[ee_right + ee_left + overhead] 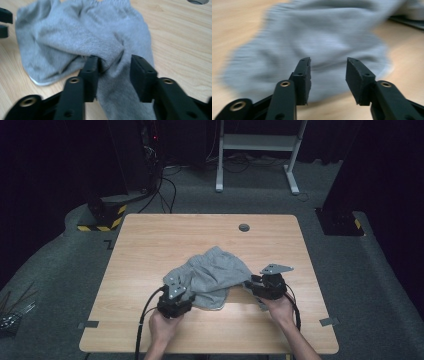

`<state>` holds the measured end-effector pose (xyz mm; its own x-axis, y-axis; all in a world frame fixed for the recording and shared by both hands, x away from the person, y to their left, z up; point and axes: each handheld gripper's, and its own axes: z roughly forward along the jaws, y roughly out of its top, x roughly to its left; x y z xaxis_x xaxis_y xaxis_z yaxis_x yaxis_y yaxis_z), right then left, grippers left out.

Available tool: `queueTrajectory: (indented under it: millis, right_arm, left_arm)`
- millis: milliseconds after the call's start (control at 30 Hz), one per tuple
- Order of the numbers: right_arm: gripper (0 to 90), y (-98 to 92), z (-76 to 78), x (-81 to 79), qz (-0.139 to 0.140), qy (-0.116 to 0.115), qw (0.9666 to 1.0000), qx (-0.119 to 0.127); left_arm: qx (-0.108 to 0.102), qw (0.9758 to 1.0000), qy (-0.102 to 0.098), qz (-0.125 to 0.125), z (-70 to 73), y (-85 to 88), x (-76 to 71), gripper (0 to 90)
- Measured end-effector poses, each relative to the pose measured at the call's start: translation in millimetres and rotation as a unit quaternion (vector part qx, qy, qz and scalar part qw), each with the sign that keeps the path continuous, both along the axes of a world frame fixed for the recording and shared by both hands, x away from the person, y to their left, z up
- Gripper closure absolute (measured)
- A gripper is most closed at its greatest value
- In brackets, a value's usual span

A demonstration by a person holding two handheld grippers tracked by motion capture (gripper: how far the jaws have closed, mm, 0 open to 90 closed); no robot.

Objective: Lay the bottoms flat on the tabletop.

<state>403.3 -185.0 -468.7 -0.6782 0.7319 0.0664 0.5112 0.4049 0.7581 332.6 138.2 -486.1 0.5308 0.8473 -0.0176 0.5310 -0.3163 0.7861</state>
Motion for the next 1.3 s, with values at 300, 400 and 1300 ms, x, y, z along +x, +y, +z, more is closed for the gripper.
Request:
queueTrajectory:
  millis: [300,400,1300]
  right_arm:
    - [48.1,-3.3,-31.2,-4.4,0.001,0.026,0.9992,-0.031]
    - [50.8,-3.3,-40.1,-2.9,-0.003,0.036,0.9986,-0.039]
    - [79.3,-32.2,-8.8,-1.4,-0.018,0.01,0.9995,0.024]
  left_arm:
    - [0.017,0.9977,0.033,-0.056,-23.8,-62.7,6.4,44.1]
    - [0.011,0.9984,0.038,-0.04,-28.1,-67.1,13.9,45.9]
    - [-0.015,0.9986,0.019,0.047,5.9,35.2,2.1,70.2]
